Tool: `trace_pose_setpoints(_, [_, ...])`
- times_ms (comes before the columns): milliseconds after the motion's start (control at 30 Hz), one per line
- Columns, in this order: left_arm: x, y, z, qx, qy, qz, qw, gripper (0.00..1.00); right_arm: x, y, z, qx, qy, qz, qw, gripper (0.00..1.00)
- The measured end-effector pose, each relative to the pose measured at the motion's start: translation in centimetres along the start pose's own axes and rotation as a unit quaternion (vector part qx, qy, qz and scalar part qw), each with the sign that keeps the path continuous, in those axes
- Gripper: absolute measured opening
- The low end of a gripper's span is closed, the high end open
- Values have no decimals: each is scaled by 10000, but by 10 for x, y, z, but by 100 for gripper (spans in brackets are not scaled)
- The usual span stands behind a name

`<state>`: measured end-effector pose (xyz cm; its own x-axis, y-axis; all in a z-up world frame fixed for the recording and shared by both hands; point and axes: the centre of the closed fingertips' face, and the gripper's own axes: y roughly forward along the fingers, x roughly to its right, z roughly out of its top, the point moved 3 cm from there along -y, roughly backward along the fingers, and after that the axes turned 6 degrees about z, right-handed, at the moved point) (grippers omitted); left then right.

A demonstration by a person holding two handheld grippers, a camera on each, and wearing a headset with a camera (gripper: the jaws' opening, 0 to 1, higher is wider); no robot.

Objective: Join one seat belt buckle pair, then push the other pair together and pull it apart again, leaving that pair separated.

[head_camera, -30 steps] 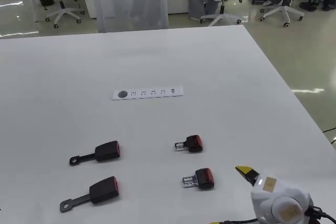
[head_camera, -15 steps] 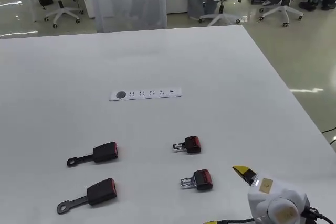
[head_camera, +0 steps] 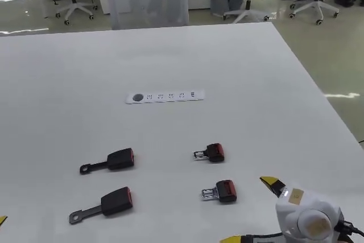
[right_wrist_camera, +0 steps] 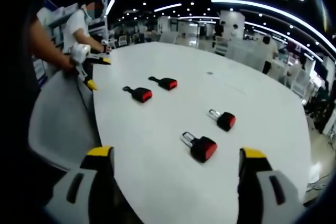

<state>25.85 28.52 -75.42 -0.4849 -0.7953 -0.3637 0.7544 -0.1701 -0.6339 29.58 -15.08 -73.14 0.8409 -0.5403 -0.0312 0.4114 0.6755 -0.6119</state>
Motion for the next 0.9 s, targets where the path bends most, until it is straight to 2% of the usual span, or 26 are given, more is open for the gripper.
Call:
trace_pose_setpoints(67, [1,1,0,7,2,-43,10000,100,1,2,-3,-124,-81,18,9999,100])
trace_pose_setpoints(300, [-2,0,2,74,-31,-73,9999,100,7,2,-1,-112,-130,-6,9999,95])
trace_pose_setpoints(400, [-3,2,5,94,65,-162,9998,100,10,1,-1,-170,-234,-3,9996,94])
trace_pose_setpoints(467, [-5,5,9,100,99,-232,9996,100,12,1,-2,-276,-293,21,9992,93])
trace_pose_setpoints(533, [-2,8,11,-41,-31,-431,9991,95,14,2,-4,-371,-302,94,9988,92])
trace_pose_setpoints(633, [0,18,21,32,104,-525,9986,97,17,3,-5,-440,-427,125,9980,92])
trace_pose_setpoints(667, [3,22,24,-8,127,-639,9979,96,18,3,-4,-453,-458,134,9978,91])
trace_pose_setpoints(733, [7,27,30,-110,134,-807,9966,92,19,4,-4,-518,-518,186,9971,86])
trace_pose_setpoints(900, [13,41,44,-41,403,-1014,9940,92,26,9,-2,-579,-711,196,9956,78])
